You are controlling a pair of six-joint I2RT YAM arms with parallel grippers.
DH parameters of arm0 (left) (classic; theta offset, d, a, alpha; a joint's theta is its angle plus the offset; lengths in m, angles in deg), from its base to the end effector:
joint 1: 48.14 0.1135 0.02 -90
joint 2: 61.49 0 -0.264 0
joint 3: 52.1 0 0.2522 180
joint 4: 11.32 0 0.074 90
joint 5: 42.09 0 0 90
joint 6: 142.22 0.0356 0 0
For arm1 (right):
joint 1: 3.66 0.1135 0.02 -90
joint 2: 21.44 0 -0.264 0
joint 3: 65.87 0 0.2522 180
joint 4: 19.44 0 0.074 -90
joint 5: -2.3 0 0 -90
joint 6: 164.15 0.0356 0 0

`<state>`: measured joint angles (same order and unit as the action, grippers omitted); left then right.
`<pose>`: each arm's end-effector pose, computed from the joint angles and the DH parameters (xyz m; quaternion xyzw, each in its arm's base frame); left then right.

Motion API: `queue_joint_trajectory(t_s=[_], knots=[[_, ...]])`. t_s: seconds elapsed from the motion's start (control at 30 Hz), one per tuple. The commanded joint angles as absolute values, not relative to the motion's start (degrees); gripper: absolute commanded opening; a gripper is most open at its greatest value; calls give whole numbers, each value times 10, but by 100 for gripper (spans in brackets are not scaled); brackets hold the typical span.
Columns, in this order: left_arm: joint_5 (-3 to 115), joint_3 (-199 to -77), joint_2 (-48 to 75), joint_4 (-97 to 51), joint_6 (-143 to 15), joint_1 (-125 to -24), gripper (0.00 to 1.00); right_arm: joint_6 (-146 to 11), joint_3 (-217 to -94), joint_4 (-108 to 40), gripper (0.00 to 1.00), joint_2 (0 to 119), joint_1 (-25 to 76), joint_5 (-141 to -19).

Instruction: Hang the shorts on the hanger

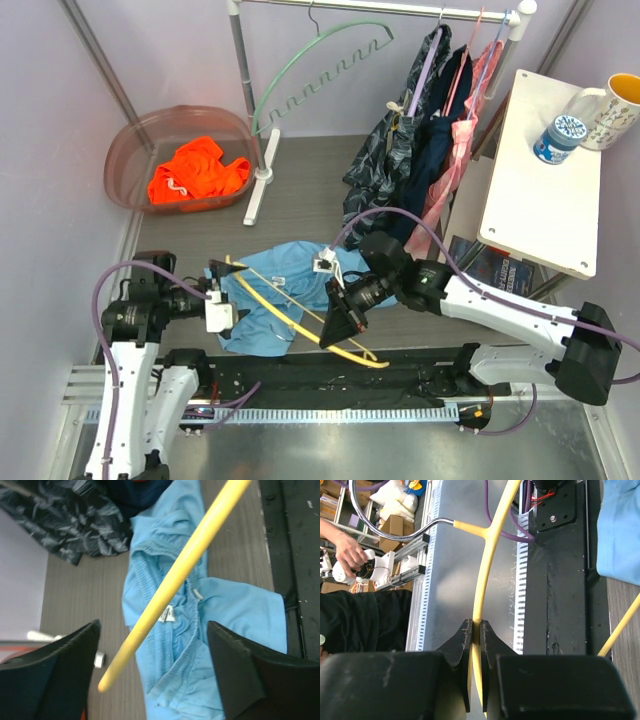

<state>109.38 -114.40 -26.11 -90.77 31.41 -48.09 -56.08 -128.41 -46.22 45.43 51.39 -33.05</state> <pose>0.0850 -0.0312 0.3083 0.6648 0.4975 -0.1764 0.5285 0.1187 0.2205 0.2884 -0.4594 0.6622 0.5812 0.1127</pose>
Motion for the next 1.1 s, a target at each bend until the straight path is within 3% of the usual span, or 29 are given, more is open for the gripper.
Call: queue_joint_trajectory(t_s=[0.0,0.13,0.2,0.23,0.27,0.3,0.33,0.37,0.4,0.5,0.67,0.93,1.03,1.07], knots=[[1082,-1115,-262,-918,347,-536,77,-548,-1336,-403,1,472,528,-305],[1000,-1102,-252,-904,309,-615,53,-545,-1363,-406,1,494,533,-300],[973,-1107,-244,-869,224,-640,29,-559,-1385,-418,1,500,531,-302],[972,-1110,-240,-857,187,-640,0,-568,-1393,-436,1,506,532,-314],[973,-1116,-233,-852,161,-641,0,-586,-1401,-447,4,508,532,-325],[971,-1129,-226,-848,110,-641,0,-596,-1420,-460,20,511,529,-337],[970,-1134,-211,-849,90,-641,0,-606,-1430,-492,28,512,529,-370],[964,-1141,-203,-849,69,-641,0,-627,-1439,-505,56,517,526,-381],[952,-1150,-197,-849,31,-641,0,-648,-1468,-526,68,518,522,-401],[932,-1160,-196,-841,-21,-641,0,-734,-1541,-610,90,520,518,-519],[887,-1142,-251,-719,-190,-641,0,-799,-1623,-676,94,538,517,-611],[832,-1157,-253,-685,-212,-641,0,-813,-1684,-679,94,627,516,-641],[824,-1164,-244,-684,-216,-641,0,-820,-1712,-677,89,663,515,-605],[820,-1167,-244,-683,-217,-641,0,-822,-1724,-677,82,672,515,-601]])
